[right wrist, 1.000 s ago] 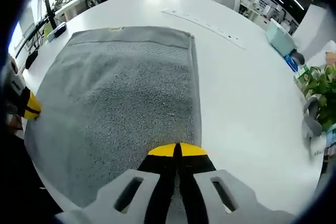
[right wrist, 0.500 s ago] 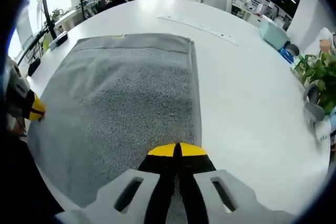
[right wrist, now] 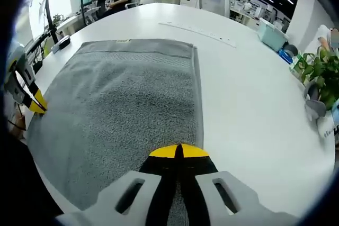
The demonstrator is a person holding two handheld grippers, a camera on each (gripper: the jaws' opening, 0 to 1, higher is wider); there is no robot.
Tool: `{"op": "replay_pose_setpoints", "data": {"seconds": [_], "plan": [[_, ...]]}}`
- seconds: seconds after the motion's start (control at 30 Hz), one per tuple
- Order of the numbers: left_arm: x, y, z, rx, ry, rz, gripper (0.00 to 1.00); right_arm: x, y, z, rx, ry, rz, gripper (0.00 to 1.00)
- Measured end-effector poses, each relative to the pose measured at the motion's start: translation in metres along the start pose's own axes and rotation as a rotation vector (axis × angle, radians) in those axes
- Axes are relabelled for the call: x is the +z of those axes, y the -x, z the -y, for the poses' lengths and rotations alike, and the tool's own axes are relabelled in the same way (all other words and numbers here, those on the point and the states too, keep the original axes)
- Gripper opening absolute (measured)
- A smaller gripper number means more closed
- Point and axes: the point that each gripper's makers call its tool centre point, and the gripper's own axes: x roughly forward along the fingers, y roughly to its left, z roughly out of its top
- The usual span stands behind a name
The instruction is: Fold the towel on the table until its edges align and the towel forms a compact rectangular stack.
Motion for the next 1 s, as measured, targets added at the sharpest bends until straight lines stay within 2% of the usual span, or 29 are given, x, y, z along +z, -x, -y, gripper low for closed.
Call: {"op": "replay_pose_setpoints", "data": {"seconds": [0.1,0.23,0.27,0.33,0.4,0.67,0.87,1.0], "plan": [[-0.004,0.002,0.005,-0.025,0.094,0.073,0.02,-0.002,0.002,-0.004,0.019,0.008,0.006,0.00],[-0.004,0.002,0.005,0.022,0.079,0.129,0.02,-0.006,0.005,-0.008,0.016,0.018,-0.001,0.00],[-0.005,0.003,0.006,0.029,0.075,0.127,0.02,-0.007,0.006,-0.010,0.009,0.045,0.004,0.00],[-0.007,0.004,0.009,0.046,0.067,0.130,0.02,-0.009,0.008,-0.013,0.010,0.041,0.002,0.00],[-0.010,0.005,0.008,0.058,0.092,0.145,0.02,-0.012,0.011,-0.014,0.011,0.042,0.010,0.00],[-0.014,0.007,0.009,0.054,0.123,0.157,0.02,-0.019,0.017,-0.021,0.034,0.019,0.038,0.00],[-0.013,0.006,0.010,0.116,0.042,0.115,0.02,-0.021,0.019,-0.022,0.033,0.011,0.052,0.00],[-0.013,0.006,0.011,0.130,0.010,0.109,0.02,-0.024,0.021,-0.022,0.027,0.003,0.064,0.00]]}}
